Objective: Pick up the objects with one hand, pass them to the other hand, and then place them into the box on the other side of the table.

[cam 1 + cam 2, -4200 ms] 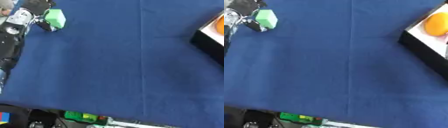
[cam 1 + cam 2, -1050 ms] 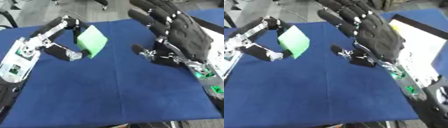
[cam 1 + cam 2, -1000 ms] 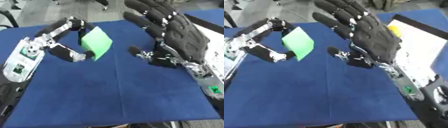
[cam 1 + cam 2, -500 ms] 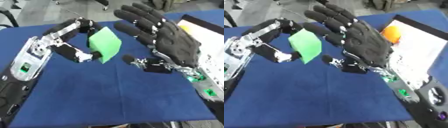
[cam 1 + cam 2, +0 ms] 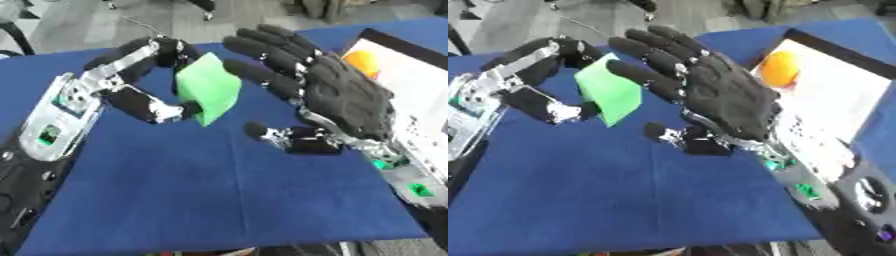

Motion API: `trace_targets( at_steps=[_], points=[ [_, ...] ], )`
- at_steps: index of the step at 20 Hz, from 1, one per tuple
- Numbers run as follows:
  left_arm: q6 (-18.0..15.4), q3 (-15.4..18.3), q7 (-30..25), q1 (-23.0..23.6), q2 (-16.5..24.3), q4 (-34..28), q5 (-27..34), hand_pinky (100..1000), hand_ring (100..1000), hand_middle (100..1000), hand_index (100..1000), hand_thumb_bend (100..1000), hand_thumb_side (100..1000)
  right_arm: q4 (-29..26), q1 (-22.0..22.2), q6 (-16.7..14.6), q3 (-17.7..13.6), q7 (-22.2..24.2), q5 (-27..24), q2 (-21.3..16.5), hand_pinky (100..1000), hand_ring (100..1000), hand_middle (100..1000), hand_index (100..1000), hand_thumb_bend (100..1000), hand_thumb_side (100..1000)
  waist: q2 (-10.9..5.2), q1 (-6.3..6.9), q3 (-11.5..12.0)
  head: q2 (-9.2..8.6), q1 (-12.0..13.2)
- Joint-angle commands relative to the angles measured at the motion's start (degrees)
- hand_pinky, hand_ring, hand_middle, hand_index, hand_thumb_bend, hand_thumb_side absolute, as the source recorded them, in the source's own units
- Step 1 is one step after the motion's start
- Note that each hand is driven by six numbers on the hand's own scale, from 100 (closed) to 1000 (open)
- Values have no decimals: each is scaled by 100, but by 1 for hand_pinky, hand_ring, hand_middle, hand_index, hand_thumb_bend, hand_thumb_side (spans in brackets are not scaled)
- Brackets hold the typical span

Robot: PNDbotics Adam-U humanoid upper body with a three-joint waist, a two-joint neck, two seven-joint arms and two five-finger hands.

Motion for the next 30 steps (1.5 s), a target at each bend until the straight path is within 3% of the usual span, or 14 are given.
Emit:
trace_targets(
  at_steps=[1, 13, 19, 26, 30],
  points=[
    [68, -15, -98, -132, 0, -90, 194, 622, 347, 312, 377, 100, 269, -120, -122, 3, 3, 57, -8, 1, 984, 992, 993, 1000, 376, 100, -59, -1, 22, -15, -51],
    [479, -278, -486, -248, -286, -173, 791, 620, 348, 313, 377, 100, 272, -120, -194, -19, 126, 146, -4, 269, 966, 968, 981, 1000, 366, 100, -45, -5, 74, -15, -130],
    [607, -282, -511, -305, -348, -218, 1020, 620, 348, 314, 378, 100, 277, -120, -113, 75, 158, 190, -100, 243, 954, 954, 971, 1000, 277, 100, -35, -29, 89, -15, -145],
    [679, -264, -526, -325, -316, -331, 1163, 621, 348, 314, 378, 100, 278, -120, -66, 160, 163, 240, -97, 208, 944, 932, 959, 1000, 240, 100, -31, -32, 105, -15, -155],
    [706, -287, -562, -321, -299, -433, 1244, 621, 348, 314, 378, 100, 278, -42, -33, 263, 158, 370, -70, 199, 912, 900, 905, 1000, 146, 100, -27, -37, 119, -15, -161]
  ],
)
